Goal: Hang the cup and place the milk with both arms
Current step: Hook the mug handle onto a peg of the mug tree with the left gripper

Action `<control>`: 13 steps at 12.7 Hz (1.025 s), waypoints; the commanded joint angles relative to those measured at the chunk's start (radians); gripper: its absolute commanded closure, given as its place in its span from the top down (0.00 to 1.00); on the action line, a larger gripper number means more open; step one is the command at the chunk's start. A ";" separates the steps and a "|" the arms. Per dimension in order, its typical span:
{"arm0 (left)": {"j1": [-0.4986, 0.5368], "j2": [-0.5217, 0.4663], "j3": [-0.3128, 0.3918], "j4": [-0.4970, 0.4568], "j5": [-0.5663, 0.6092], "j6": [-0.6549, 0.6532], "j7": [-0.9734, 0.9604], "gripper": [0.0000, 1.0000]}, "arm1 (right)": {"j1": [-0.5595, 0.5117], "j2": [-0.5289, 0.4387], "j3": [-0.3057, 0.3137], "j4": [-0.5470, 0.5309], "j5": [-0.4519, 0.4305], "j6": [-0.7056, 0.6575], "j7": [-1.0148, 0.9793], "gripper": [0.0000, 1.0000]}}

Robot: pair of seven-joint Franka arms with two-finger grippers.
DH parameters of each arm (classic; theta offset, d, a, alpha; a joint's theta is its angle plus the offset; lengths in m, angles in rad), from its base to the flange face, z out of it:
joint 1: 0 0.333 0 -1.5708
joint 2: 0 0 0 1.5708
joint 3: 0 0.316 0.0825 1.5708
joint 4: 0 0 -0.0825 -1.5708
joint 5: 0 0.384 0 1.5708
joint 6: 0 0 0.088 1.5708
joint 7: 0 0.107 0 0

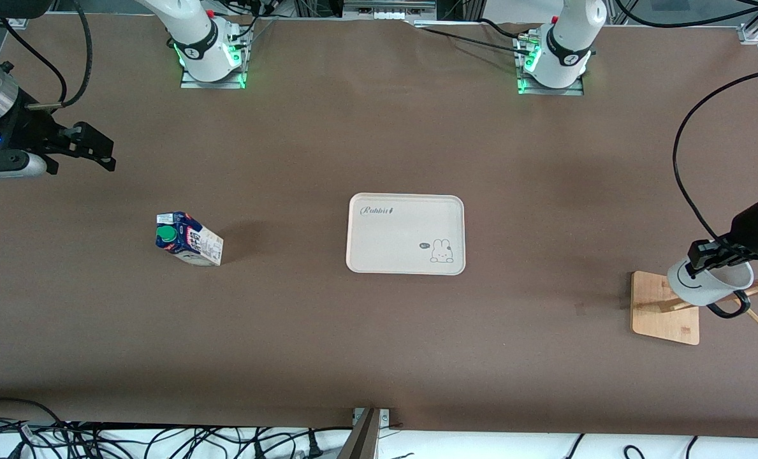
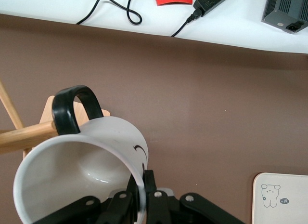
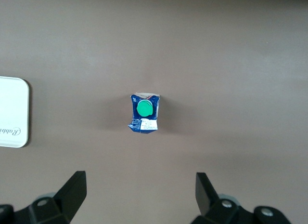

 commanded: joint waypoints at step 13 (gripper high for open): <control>0.038 0.002 0.074 -0.001 -0.144 -0.022 0.231 0.00 | -0.004 0.001 0.005 0.012 -0.009 -0.004 -0.004 1.00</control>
